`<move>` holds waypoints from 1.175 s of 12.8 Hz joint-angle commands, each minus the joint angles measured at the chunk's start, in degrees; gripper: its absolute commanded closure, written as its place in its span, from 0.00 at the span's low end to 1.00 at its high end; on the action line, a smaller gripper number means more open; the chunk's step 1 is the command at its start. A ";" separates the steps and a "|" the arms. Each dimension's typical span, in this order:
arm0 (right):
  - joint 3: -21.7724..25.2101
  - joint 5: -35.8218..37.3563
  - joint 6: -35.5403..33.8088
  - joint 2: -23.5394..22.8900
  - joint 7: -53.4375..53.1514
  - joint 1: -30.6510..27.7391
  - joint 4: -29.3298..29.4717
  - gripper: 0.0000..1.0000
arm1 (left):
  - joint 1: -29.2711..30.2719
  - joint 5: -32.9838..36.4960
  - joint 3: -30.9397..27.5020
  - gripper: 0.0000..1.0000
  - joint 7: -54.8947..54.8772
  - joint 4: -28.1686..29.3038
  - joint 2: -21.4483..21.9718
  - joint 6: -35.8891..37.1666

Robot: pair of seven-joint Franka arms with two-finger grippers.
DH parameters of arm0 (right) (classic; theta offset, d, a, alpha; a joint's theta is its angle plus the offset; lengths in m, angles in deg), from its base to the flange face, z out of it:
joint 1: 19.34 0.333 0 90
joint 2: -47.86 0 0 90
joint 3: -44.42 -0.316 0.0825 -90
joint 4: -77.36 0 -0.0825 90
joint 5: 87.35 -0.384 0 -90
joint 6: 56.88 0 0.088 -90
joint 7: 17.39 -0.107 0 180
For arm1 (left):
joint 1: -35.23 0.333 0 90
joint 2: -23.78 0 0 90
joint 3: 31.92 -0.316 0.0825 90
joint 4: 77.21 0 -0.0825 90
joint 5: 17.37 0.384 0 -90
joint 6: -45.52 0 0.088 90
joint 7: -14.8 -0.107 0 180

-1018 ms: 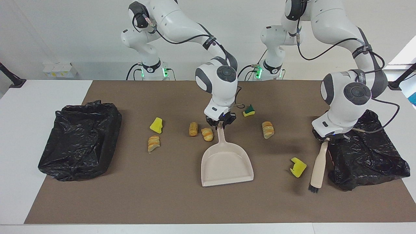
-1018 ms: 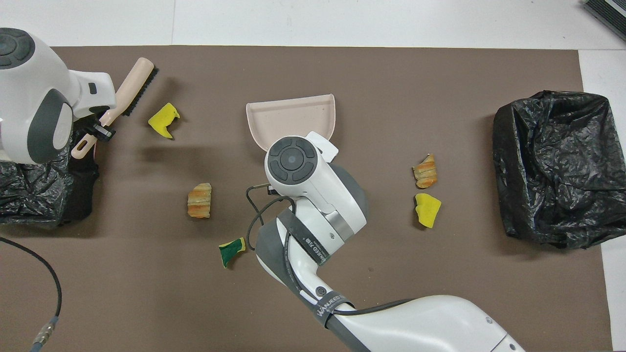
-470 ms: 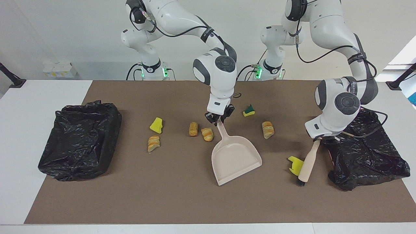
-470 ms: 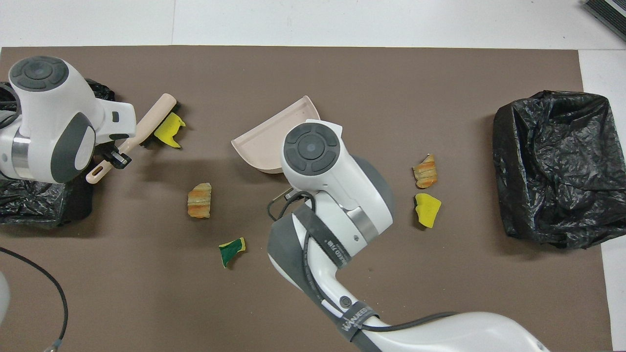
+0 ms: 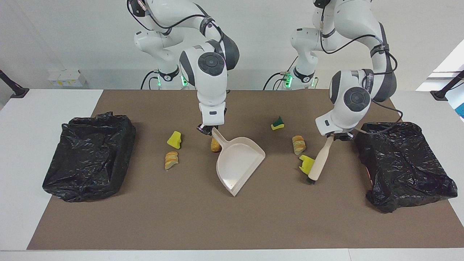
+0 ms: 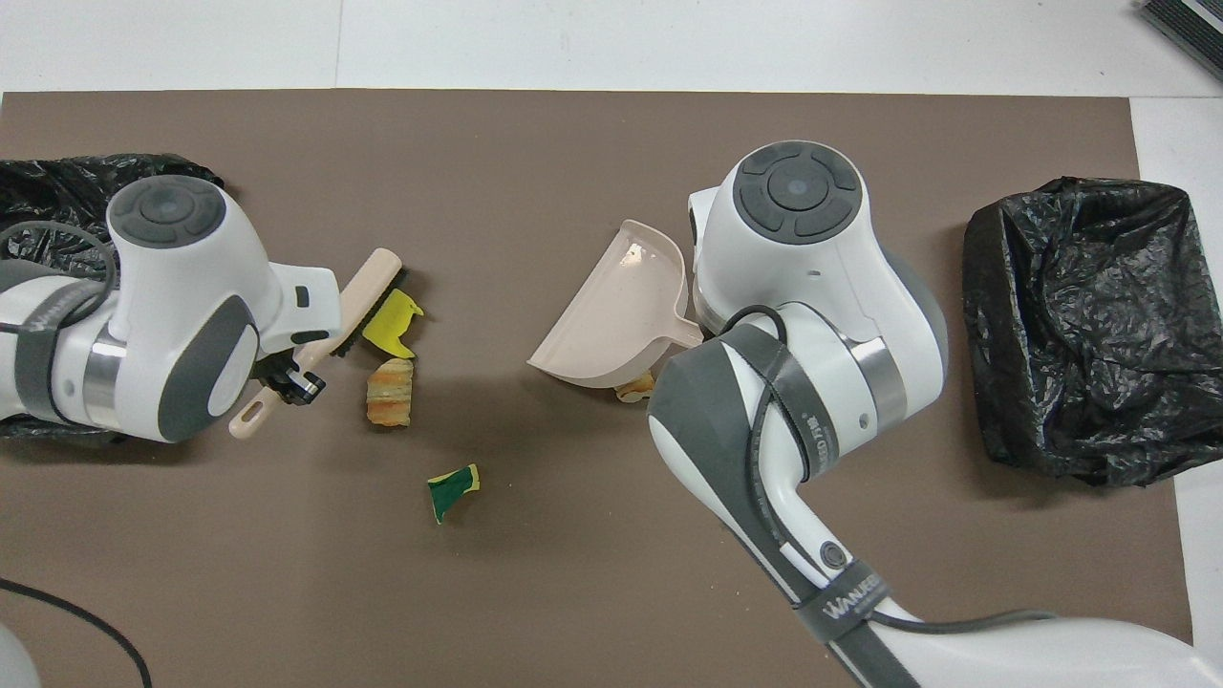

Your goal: Sweep and dump trash in bin

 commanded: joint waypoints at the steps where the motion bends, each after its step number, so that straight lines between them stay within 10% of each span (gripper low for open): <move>1: -0.58 -0.85 0.93 1.65 4.42 0.48 -2.35 1.00 | -5.79 -3.54 -0.84 1.00 8.40 4.62 4.26 1.08; 7: -0.58 -0.58 21.91 2.98 0.12 1.18 -15.62 1.00 | -11.70 -6.37 -0.84 1.00 27.91 4.71 9.62 10.30; 15: -0.49 1.87 28.18 -1.51 0.64 1.18 -15.80 0.49 | -10.91 -6.46 -0.93 1.00 61.77 21.03 18.49 1.64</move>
